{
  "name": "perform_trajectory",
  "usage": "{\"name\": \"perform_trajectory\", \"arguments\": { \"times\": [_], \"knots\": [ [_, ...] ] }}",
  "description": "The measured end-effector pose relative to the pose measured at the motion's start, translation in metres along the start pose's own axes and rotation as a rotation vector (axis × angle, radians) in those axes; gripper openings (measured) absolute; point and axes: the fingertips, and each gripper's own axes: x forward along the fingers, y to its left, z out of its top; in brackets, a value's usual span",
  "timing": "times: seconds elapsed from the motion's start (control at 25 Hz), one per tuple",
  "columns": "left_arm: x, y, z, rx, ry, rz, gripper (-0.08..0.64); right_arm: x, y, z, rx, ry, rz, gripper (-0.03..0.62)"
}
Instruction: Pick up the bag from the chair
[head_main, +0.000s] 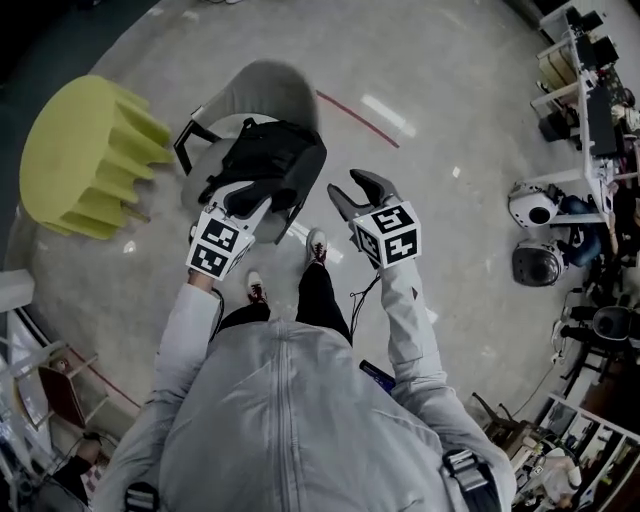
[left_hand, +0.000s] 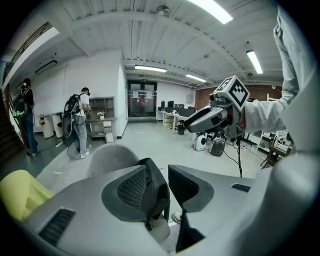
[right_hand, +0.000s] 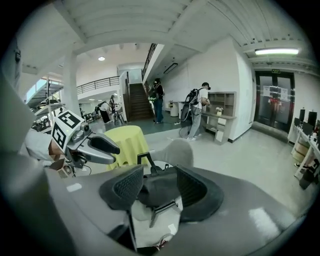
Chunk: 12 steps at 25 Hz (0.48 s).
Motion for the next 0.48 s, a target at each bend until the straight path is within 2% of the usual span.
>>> {"name": "perform_trajectory", "arguments": {
  "times": [0.24, 0.48],
  "knots": [
    [0.058, 0.000, -0.042, -0.087, 0.149, 0.041, 0.159, 0.061, -0.047, -0.028, -0.029, 0.085, 0.139, 0.259],
    [0.093, 0.001, -0.079, -0.147, 0.282, 0.061, 0.187, 0.121, -0.066, -0.064, -0.099, 0.175, 0.340, 0.284]
  ]
}}
